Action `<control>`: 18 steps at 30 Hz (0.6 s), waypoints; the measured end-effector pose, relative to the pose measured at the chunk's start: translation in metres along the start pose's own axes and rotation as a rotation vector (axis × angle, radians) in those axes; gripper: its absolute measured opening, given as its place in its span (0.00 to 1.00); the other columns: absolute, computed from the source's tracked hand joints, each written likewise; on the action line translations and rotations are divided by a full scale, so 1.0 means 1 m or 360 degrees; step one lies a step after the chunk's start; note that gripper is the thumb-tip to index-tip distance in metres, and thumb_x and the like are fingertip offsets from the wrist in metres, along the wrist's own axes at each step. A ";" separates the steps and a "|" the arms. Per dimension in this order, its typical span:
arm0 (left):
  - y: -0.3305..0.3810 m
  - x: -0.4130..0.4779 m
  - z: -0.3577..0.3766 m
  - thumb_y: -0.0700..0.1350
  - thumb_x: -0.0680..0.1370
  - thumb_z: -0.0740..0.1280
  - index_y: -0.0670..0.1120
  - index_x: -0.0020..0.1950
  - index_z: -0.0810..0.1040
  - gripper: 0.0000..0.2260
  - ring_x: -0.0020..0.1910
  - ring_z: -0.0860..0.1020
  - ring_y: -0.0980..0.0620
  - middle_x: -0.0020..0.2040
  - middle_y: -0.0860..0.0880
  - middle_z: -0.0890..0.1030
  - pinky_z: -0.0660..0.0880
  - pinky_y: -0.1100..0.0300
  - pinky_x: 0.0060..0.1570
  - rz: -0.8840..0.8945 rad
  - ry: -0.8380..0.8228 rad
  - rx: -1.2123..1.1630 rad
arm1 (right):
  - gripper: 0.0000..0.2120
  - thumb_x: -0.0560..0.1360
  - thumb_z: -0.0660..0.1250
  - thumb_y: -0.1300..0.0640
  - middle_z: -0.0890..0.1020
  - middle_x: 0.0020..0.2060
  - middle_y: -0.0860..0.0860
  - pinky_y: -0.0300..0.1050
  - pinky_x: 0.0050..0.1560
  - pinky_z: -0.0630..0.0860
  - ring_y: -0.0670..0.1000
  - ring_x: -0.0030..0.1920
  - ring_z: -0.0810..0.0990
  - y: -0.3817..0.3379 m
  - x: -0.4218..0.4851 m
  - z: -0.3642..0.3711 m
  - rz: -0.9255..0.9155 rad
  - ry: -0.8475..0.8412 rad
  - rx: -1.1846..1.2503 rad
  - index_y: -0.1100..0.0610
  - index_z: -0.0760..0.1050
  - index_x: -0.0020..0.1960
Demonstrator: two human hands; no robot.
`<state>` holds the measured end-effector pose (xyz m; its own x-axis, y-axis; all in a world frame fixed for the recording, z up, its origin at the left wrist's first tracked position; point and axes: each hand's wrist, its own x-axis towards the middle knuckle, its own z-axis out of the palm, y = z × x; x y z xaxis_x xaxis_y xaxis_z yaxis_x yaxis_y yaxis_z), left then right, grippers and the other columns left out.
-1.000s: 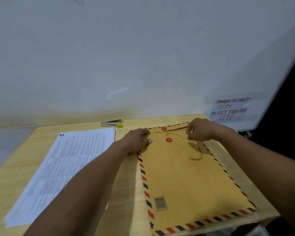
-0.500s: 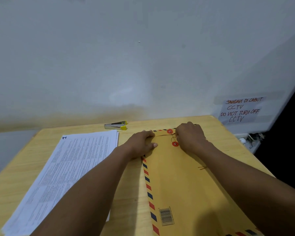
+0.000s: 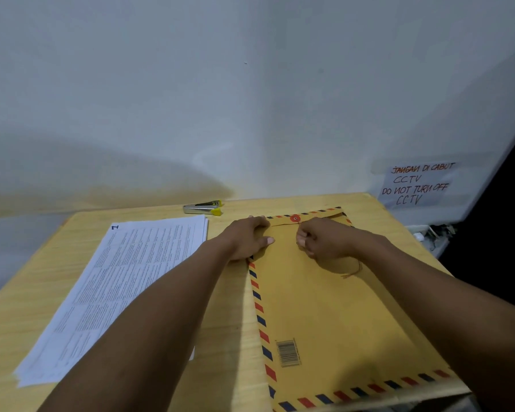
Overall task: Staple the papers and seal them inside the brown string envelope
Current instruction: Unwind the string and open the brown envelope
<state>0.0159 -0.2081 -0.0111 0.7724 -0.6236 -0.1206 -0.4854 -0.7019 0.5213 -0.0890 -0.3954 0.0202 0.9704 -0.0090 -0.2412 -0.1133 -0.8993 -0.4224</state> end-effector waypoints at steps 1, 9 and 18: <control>0.001 -0.001 0.000 0.56 0.82 0.65 0.54 0.78 0.66 0.25 0.79 0.62 0.45 0.81 0.49 0.63 0.63 0.50 0.74 0.0001 -0.0004 -0.0007 | 0.11 0.79 0.58 0.62 0.79 0.38 0.49 0.46 0.44 0.71 0.51 0.42 0.76 0.004 -0.005 -0.001 0.0034 -0.0060 -0.0065 0.54 0.73 0.41; 0.000 0.008 -0.004 0.55 0.81 0.67 0.51 0.76 0.69 0.24 0.76 0.66 0.47 0.78 0.50 0.68 0.64 0.53 0.72 0.0077 0.0014 0.0113 | 0.08 0.77 0.61 0.64 0.75 0.48 0.55 0.50 0.43 0.74 0.56 0.45 0.76 0.055 -0.019 -0.030 0.0574 0.0361 -0.0500 0.57 0.71 0.55; -0.018 0.032 -0.007 0.53 0.81 0.67 0.52 0.64 0.81 0.13 0.64 0.73 0.50 0.62 0.51 0.79 0.75 0.52 0.60 0.0273 0.0352 0.0336 | 0.19 0.76 0.61 0.58 0.74 0.64 0.56 0.55 0.62 0.65 0.59 0.66 0.68 0.042 0.052 -0.047 0.0489 0.0702 -0.0616 0.55 0.69 0.67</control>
<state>0.0523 -0.2135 -0.0181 0.7309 -0.6654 0.1514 -0.6721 -0.6632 0.3293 -0.0329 -0.4543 0.0311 0.9118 -0.3943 0.1146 -0.3939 -0.9188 -0.0271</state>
